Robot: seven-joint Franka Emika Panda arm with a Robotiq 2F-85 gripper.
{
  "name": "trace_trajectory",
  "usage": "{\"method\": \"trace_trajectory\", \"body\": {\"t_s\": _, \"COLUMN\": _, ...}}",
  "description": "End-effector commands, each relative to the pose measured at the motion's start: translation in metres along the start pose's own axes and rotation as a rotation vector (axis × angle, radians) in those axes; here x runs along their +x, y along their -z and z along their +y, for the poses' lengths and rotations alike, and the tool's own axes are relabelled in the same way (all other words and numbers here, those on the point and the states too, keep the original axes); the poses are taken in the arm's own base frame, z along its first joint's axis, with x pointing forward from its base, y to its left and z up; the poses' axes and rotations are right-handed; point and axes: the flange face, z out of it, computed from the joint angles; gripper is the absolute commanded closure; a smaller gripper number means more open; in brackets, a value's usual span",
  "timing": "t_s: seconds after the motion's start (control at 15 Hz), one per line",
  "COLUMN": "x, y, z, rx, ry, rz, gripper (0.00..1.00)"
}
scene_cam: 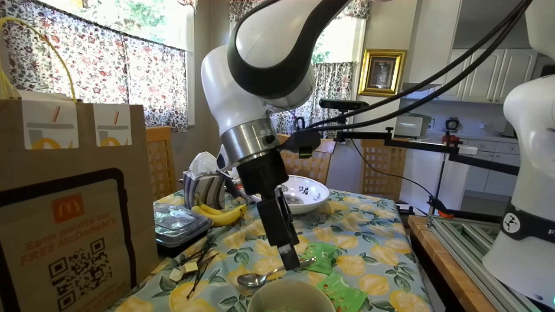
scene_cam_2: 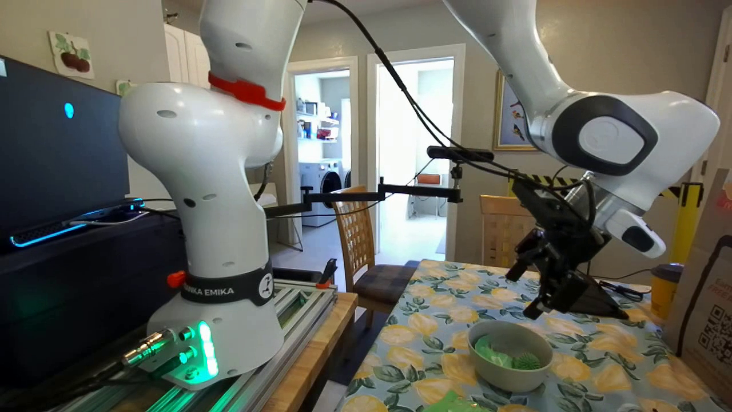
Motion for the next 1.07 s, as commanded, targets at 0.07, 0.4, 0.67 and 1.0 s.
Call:
{"method": "trace_trajectory", "body": {"t_s": 0.07, "x": 0.034, "y": -0.018, "z": -0.008, "rx": -0.053, "ry": 0.018, "rz": -0.05, "gripper": 0.0}}
{"method": "trace_trajectory", "body": {"t_s": 0.4, "x": 0.044, "y": -0.041, "z": -0.017, "rx": -0.114, "ry": 0.038, "rz": -0.093, "gripper": 0.0}}
{"method": "trace_trajectory", "body": {"t_s": 0.67, "x": 0.042, "y": -0.055, "z": -0.019, "rx": -0.17, "ry": 0.043, "rz": -0.121, "gripper": 0.0}}
{"method": "trace_trajectory", "body": {"t_s": 1.0, "x": 0.046, "y": -0.064, "z": -0.015, "rx": -0.236, "ry": 0.034, "rz": -0.089, "gripper": 0.0}}
